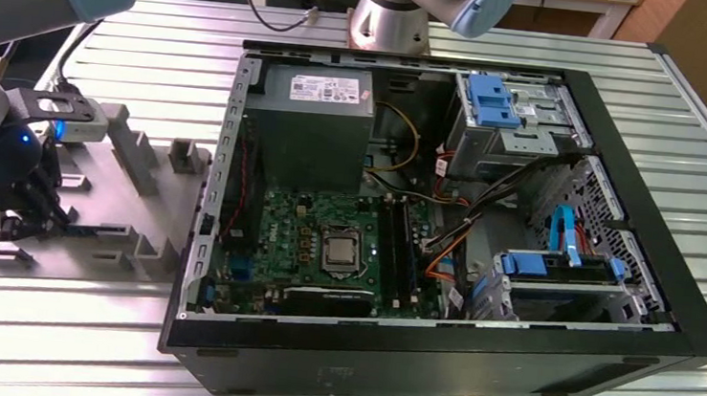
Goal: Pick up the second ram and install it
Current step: 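Pick up the second ram and move it above second insertion slot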
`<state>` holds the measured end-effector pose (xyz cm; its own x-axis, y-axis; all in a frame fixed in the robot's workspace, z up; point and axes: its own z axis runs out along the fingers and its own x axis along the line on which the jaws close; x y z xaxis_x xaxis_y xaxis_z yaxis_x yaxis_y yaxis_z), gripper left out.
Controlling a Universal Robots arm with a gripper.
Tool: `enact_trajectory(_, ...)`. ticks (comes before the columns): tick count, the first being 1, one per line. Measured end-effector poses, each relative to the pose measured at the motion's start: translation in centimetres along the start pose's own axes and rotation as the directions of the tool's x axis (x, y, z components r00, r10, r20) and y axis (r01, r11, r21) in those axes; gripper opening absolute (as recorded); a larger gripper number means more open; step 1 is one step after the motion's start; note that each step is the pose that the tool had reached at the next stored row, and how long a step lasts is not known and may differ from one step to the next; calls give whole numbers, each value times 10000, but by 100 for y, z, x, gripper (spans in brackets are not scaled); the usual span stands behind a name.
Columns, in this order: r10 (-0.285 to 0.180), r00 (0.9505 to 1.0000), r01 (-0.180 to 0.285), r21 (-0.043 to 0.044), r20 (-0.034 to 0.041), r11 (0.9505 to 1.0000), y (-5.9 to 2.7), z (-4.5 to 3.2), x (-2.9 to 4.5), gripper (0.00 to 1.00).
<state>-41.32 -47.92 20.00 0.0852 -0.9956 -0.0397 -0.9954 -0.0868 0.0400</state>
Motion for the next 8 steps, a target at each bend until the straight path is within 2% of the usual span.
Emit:
enact_trajectory(5,0,10000,0,0,2,10000,0,0,0,19)
enact_trajectory(6,0,10000,0,-1,5,10000,0,0,0,18)
enact_trajectory(7,0,10000,0,0,4,10000,0,0,0,12)
enact_trajectory(8,-1,10000,1,0,4,10000,0,0,0,12)
